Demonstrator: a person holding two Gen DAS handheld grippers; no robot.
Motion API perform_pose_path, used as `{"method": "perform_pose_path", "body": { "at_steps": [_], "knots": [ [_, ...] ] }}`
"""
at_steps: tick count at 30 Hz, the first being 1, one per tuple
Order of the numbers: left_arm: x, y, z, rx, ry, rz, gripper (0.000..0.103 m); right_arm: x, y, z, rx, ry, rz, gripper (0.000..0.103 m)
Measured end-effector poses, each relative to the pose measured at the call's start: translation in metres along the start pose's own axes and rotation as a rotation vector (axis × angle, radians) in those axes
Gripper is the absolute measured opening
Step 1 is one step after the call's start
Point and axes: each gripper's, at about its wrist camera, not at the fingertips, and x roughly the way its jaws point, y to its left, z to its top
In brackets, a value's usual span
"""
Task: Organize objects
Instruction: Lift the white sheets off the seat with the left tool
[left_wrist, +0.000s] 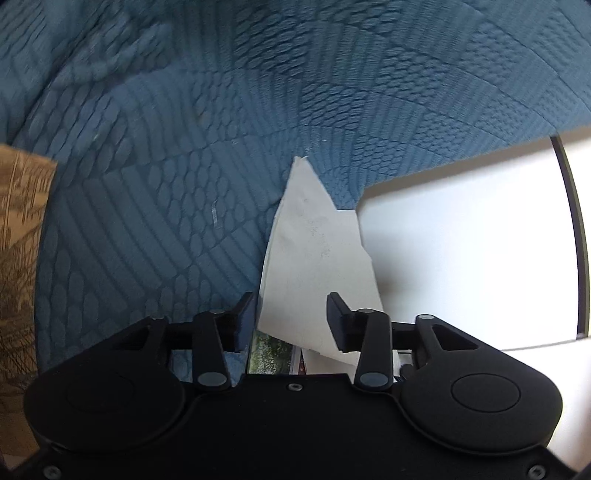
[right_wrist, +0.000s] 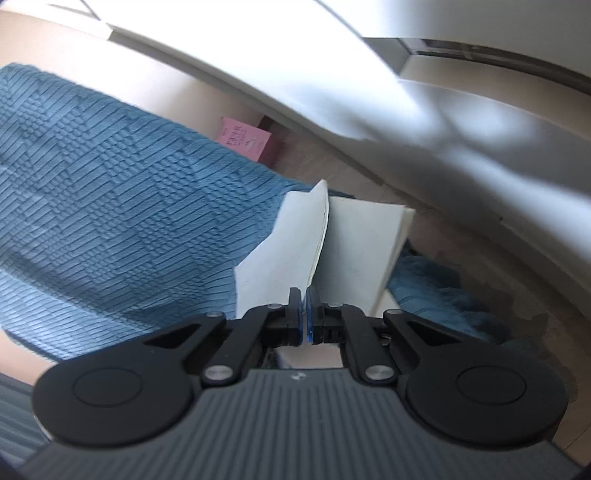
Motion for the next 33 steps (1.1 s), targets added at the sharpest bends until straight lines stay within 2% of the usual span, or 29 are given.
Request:
{"method": "perform_pose_path", "body": {
  "at_steps": [2,5,7,8,9,10,12,16,20,24,26,29,31,32,33],
  "knots": [
    [0.000,0.007,-0.002,-0.026,0.006,-0.017,0.041,-0.004,0.006,-0.001,-0.023,-0.006,0.004,0.004],
    [-0.004,0.013,-0.001,-0.054,0.016,-0.015,0.052,-0.005,0.015,-0.001,-0.034,-0.009,0.006,0.003],
    [-0.013,0.014,0.001,-0.071,-0.006,-0.001,0.059,-0.004,0.018,-0.002,-0.046,-0.006,0.000,0.003],
    [-0.020,0.014,0.003,-0.071,-0.024,0.008,0.064,-0.004,0.021,-0.002,-0.058,-0.008,-0.013,0.003],
    [-0.027,0.013,0.005,-0.071,-0.042,0.032,0.074,-0.003,0.022,-0.002,-0.065,-0.006,-0.014,0.003],
    [-0.033,0.010,0.006,-0.065,-0.067,0.056,0.076,-0.002,0.022,-0.003,-0.060,-0.004,-0.008,0.003],
    [-0.043,0.006,0.006,-0.059,-0.076,0.053,0.077,-0.004,0.021,-0.005,-0.051,0.002,-0.001,0.003],
    [-0.051,-0.004,-0.002,-0.100,-0.066,-0.022,0.077,-0.008,0.022,-0.009,-0.046,0.000,-0.002,0.003],
    [-0.024,-0.024,-0.030,-0.165,0.032,-0.109,0.076,-0.008,0.025,-0.014,-0.047,-0.006,-0.013,0.003],
    [0.010,-0.036,-0.059,-0.283,0.100,-0.194,0.076,-0.007,0.026,-0.019,-0.034,-0.006,-0.043,0.003],
    [0.021,-0.038,-0.065,-0.320,0.092,-0.207,0.075,-0.008,0.028,-0.021,-0.034,-0.013,-0.048,0.003],
    [0.028,-0.035,-0.066,-0.385,0.034,-0.190,0.072,-0.012,0.032,-0.025,-0.043,-0.017,-0.080,0.003],
    [0.033,-0.028,-0.065,-0.418,0.015,-0.207,0.070,-0.014,0.032,-0.028,-0.036,-0.017,-0.082,0.003],
    [0.034,-0.027,-0.068,-0.432,0.016,-0.203,0.068,-0.015,0.031,-0.029,-0.032,-0.019,-0.084,0.003],
    [0.037,-0.025,-0.068,-0.437,0.023,-0.204,0.062,-0.017,0.031,-0.030,-0.029,-0.025,-0.088,0.003]
  ]
}}
